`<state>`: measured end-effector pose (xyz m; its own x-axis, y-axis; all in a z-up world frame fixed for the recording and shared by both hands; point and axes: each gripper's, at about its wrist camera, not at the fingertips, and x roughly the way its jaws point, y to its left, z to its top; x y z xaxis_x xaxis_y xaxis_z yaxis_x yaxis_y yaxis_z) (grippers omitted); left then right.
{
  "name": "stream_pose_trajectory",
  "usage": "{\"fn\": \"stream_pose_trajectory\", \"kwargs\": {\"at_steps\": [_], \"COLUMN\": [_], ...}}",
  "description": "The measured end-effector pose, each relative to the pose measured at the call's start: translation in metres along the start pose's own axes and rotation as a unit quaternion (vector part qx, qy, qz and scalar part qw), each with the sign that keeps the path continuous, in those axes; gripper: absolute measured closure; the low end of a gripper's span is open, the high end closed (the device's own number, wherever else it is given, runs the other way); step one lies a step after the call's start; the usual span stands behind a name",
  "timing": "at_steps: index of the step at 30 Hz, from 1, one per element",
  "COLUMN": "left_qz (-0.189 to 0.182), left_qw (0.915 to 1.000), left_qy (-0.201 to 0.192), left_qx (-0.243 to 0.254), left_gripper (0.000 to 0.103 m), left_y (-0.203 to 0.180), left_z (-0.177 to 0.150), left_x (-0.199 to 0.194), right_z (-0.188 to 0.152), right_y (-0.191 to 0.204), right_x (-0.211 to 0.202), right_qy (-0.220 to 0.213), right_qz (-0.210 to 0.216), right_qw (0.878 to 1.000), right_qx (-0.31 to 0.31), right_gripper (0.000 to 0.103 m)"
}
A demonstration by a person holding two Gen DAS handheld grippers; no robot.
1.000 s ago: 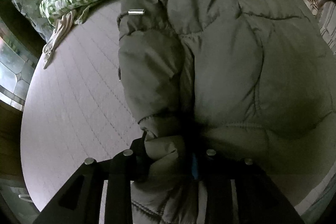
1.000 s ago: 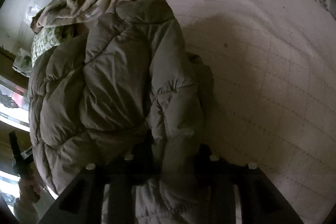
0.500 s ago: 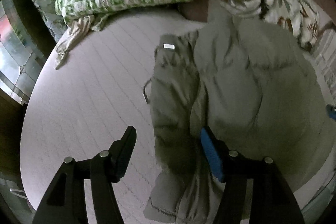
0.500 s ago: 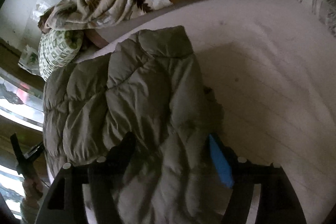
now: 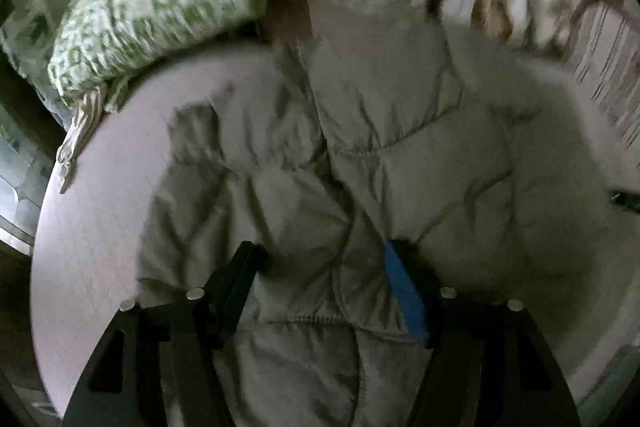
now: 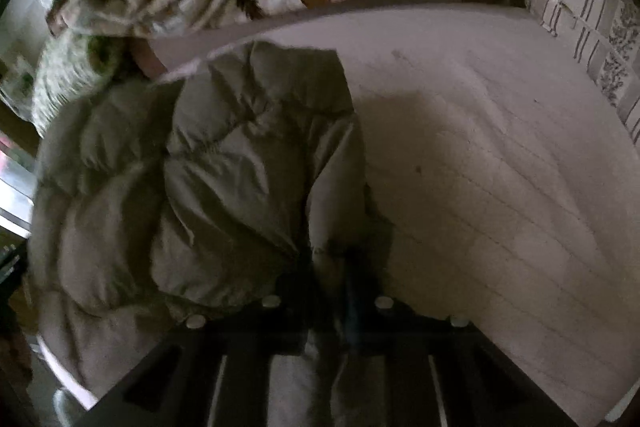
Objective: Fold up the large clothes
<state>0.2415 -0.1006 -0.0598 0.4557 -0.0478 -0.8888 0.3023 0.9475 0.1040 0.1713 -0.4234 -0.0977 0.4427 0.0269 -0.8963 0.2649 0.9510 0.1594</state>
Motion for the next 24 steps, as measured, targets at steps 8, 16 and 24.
{"fn": "stream_pose_trajectory", "kwargs": {"at_steps": [8,16,24], "left_qz": [0.044,-0.005,-0.034], "left_qw": [0.9982,0.9993,0.9982], "left_qy": [0.037,-0.024,-0.047], "left_qx": [0.014,-0.030,-0.013], "left_gripper": [0.018,0.018,0.018], "left_y": [-0.002,0.025,-0.008], "left_z": [0.021,-0.010,-0.052], "left_x": [0.030,-0.029,-0.061], "right_z": [0.009,0.002,-0.042], "right_y": [0.004,0.011,0.087], "right_x": [0.028,-0.025,-0.085], "right_qy": [0.019,-0.012,-0.064], "right_qz": [-0.041,-0.038,0.020], "right_qw": [0.999,0.999,0.996], "right_qx": [0.009,0.011,-0.062], "right_gripper": [0.088,0.029,0.015]}}
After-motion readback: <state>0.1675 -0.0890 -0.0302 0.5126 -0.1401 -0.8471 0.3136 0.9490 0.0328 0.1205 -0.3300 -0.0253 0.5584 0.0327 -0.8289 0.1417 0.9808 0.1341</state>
